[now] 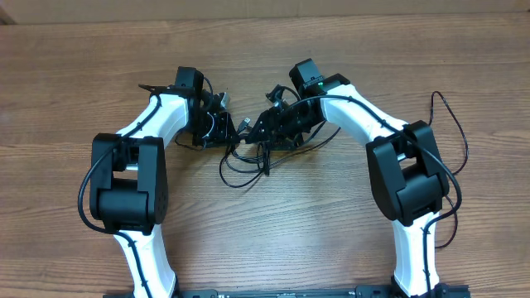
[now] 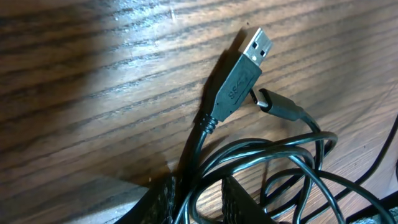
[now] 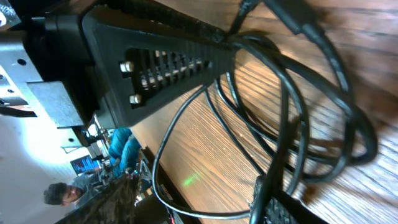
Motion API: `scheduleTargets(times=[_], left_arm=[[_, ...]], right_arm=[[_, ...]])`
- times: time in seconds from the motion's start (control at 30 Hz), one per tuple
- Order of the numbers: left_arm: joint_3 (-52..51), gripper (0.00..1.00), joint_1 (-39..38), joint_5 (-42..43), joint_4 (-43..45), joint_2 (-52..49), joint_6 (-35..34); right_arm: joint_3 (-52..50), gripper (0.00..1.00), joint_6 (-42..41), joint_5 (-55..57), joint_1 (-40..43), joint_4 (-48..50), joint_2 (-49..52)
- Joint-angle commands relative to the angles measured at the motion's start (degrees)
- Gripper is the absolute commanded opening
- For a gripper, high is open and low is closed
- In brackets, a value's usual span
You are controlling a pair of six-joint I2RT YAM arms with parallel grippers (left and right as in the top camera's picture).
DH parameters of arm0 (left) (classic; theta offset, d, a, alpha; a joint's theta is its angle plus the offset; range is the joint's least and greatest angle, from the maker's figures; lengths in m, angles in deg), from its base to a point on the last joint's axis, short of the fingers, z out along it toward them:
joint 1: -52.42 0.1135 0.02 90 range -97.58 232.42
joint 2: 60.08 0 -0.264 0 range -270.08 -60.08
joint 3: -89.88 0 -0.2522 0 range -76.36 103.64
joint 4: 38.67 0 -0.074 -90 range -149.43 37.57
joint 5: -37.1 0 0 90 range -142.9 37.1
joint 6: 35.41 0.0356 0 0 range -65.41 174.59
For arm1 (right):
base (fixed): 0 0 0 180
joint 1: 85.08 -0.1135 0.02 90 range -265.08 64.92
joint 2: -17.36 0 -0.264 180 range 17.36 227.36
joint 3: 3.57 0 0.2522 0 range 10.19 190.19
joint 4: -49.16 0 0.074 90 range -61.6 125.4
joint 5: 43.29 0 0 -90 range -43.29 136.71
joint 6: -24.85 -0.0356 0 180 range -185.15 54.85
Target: Untangle cables
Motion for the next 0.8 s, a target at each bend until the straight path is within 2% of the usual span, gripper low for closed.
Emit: scheduleTargets(times=[0.0,0.3,0.33,0.37,0.4,0.43,0.77], left_arm=[[-1.2,0.27,-0.7,-1.9,-0.7,-1.0,3.7],[-1.2,0.28,-0.7,-4.7,-0.8,-1.0,4.2],[-1.2,0.28,-0.7,-4.7,-0.8,-1.0,4.2],[-1.2,0.28,-0.7,-4.7,-0.8,-1.0,4.2],[-1.2,0.28,-0.7,-4.7,-0.8,-1.0,4.2],[-1.2,0.28,-0.7,-4.7,-0.8,-1.0,4.2],[-1.2,0.29,-0.7,-4.7,-0.8,-1.0,4.2]], right_arm=[[0.7,0.60,-0.5,0.1,-0.8,0.7,-1.6],[0.7,0.57,-0.5,1.0,-0.8,0.8,-1.6],[0.7,0.52,-0.4,1.2,-0.8,0.8,-1.6],[0.7,0.39,-0.4,1.2,-0.8,0.8,-1.6],[0.7,0.10,-0.5,1.1,-0.8,0.8,-1.6],[0.7,0.04,-0.5,0.9,-0.8,0.8,-1.6],[0.7,0.04,-0.5,-18.6,1.6,1.8,-1.6]])
